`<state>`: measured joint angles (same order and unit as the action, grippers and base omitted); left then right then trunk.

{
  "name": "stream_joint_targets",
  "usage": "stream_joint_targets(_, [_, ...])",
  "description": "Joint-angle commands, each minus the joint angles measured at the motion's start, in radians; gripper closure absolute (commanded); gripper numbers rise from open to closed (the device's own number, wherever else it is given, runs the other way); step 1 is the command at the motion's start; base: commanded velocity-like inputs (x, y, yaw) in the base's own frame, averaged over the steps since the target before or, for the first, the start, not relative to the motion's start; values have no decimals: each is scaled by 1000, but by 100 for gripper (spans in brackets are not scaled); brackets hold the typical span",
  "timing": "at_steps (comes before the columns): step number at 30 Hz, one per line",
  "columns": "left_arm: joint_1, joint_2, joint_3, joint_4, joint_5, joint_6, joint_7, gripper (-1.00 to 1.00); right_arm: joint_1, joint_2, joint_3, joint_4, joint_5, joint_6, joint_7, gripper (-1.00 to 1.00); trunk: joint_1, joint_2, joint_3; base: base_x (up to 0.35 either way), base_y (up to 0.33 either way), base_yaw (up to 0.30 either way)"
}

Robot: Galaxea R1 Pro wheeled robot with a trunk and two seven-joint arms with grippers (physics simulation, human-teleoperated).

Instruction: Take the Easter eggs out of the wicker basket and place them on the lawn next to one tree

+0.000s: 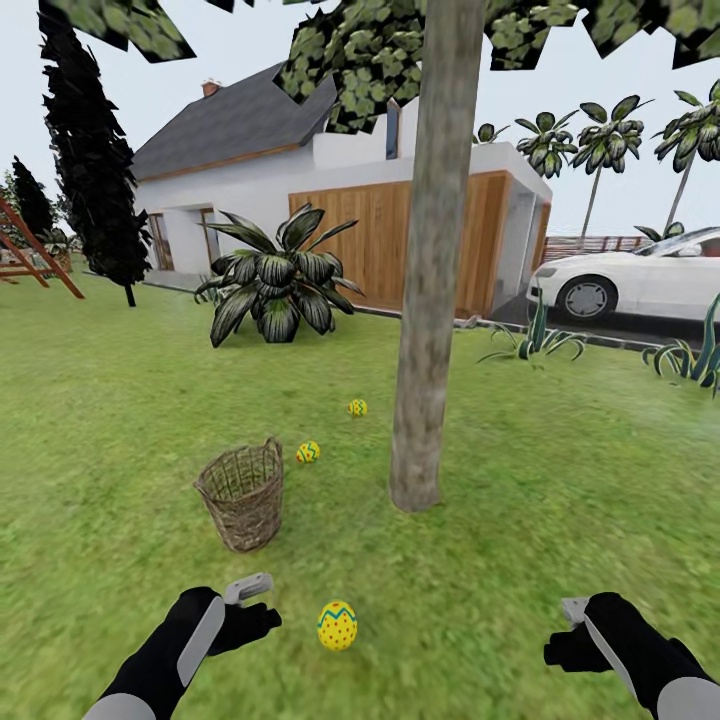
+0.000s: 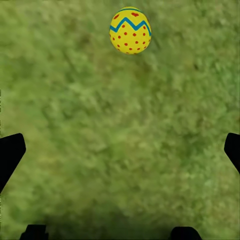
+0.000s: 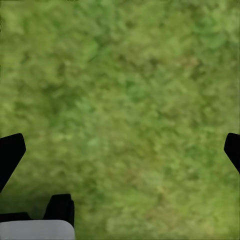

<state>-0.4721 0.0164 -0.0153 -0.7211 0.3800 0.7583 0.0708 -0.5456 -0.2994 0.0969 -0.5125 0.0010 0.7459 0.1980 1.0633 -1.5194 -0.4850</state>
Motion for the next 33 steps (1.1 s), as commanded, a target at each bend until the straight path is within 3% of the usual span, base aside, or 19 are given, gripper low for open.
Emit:
stream_joint_targets(1, [0, 0, -2, -1, 10, 4, 7, -100, -1, -1, 6, -1, 0, 4, 3, -100, -4, 7, 2, 0, 0, 0])
stream_joint_targets(33, [0, 0, -2, 5, 10, 4, 7, -100, -1, -1, 5, -1, 0, 6, 3, -100, -127, 231, 102, 0, 0, 0])
